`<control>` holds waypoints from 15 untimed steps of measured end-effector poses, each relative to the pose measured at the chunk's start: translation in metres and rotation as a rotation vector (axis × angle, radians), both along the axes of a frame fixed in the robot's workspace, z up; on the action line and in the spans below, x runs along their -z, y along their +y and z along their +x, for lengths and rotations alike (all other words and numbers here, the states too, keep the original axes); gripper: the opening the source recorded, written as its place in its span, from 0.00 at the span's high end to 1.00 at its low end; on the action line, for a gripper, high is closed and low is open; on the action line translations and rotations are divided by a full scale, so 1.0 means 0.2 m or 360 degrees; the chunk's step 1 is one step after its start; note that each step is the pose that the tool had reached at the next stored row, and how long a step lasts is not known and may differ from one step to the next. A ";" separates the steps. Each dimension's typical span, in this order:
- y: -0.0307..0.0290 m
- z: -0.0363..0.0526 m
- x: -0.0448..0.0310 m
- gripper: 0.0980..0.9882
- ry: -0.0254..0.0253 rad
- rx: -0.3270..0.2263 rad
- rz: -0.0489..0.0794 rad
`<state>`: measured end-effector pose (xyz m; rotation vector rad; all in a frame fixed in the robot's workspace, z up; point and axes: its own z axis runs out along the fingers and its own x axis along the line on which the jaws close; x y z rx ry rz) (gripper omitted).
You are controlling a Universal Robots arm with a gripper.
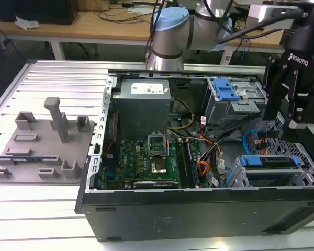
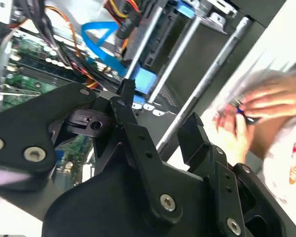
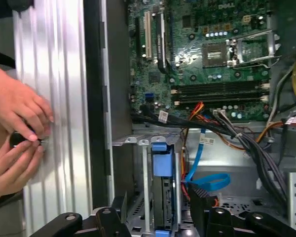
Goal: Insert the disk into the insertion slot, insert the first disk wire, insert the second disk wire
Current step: 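Insert the first disk wire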
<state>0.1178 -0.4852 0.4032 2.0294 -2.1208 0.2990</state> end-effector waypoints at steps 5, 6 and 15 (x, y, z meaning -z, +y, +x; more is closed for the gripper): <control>0.012 0.012 0.008 0.41 -0.00066 0.0000 -0.0116; 0.012 0.024 0.010 0.41 -0.00083 0.0000 -0.0116; 0.191 0.142 0.060 0.41 -0.00092 0.0000 -0.0116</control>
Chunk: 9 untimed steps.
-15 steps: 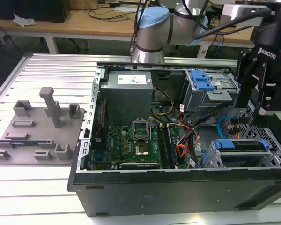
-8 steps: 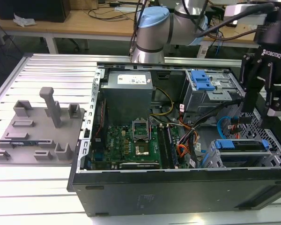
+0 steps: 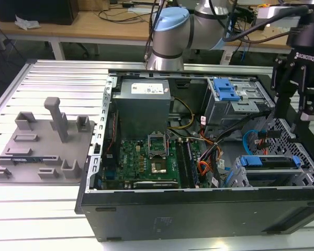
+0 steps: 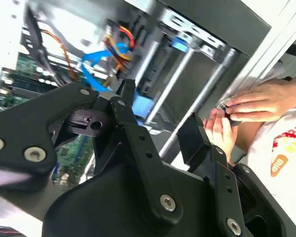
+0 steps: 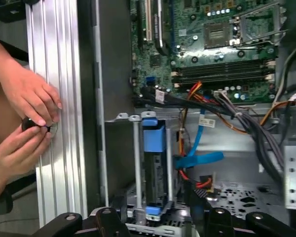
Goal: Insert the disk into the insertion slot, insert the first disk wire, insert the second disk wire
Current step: 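Insert the first disk wire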
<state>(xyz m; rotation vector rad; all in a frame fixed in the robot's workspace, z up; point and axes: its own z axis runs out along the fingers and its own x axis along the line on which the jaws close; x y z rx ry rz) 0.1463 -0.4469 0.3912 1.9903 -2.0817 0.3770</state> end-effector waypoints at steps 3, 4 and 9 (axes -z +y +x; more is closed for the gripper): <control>0.036 0.009 0.020 0.41 -0.00001 0.0000 0.0000; 0.044 0.012 0.030 0.43 -0.00001 0.0000 0.0000; 0.059 0.019 0.088 0.65 0.00000 0.0000 0.0000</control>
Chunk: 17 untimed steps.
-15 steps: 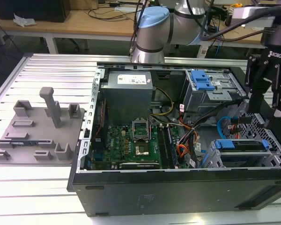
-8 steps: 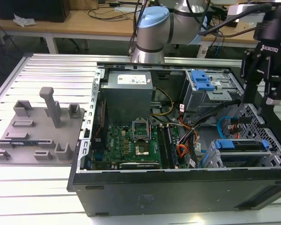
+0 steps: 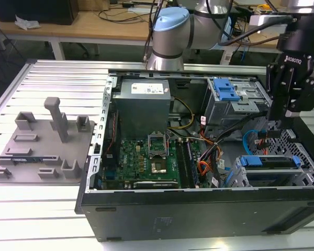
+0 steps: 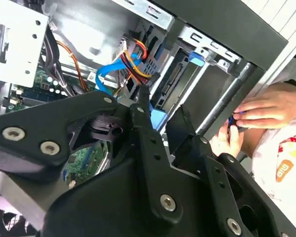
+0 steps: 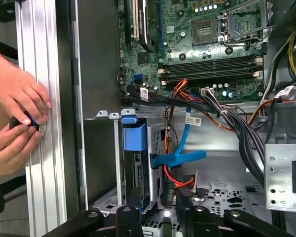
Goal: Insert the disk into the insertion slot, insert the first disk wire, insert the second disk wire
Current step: 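Insert the first disk wire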
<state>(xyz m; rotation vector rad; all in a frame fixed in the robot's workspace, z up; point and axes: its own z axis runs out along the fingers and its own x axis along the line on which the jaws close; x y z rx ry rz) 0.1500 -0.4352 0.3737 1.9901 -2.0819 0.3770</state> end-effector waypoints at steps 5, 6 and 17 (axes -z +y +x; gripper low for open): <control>0.043 -0.001 0.020 0.65 0.00025 0.0000 -0.0111; 0.045 -0.002 0.023 0.65 -0.00031 0.0000 -0.0112; 0.048 -0.022 0.080 0.65 -0.00966 0.0035 -0.0113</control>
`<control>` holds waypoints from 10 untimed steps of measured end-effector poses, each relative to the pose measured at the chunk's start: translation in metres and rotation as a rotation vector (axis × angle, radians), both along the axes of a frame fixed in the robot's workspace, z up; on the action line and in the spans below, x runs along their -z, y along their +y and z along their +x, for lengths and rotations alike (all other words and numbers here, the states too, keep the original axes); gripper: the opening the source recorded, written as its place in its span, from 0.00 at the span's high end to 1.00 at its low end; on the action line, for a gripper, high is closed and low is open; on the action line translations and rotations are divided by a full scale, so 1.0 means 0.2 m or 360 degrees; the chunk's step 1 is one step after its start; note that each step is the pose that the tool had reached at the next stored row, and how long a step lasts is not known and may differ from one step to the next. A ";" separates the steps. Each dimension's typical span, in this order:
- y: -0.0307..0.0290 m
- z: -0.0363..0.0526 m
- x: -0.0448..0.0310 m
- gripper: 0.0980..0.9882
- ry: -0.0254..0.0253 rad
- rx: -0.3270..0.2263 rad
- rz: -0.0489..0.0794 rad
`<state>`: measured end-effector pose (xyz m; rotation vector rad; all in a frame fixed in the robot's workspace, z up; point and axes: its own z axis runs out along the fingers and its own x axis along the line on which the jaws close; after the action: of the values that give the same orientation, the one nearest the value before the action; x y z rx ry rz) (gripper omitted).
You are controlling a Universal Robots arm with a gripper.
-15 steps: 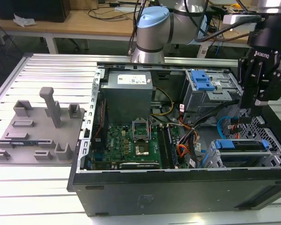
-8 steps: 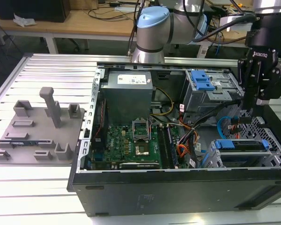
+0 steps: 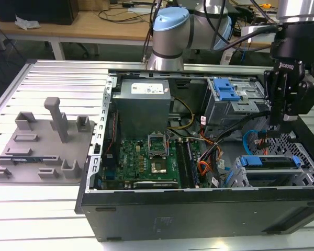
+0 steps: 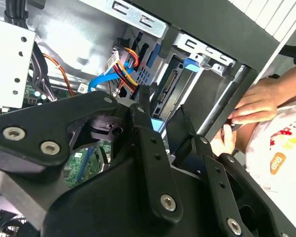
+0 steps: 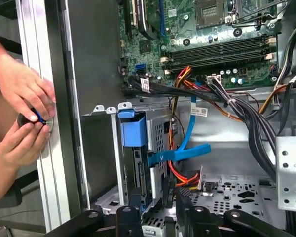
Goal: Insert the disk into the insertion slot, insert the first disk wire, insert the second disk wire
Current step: 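Insert the first disk wire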
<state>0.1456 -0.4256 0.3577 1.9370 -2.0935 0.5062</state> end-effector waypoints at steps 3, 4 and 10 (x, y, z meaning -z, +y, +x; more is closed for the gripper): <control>0.001 -0.002 0.017 0.65 -0.00001 0.0004 -0.0001; 0.001 -0.003 0.024 0.65 -0.00001 0.0007 0.0000; 0.012 -0.003 0.042 0.65 -0.00001 0.0011 -0.0002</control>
<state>0.1450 -0.4232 0.3493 1.9279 -2.0988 0.5062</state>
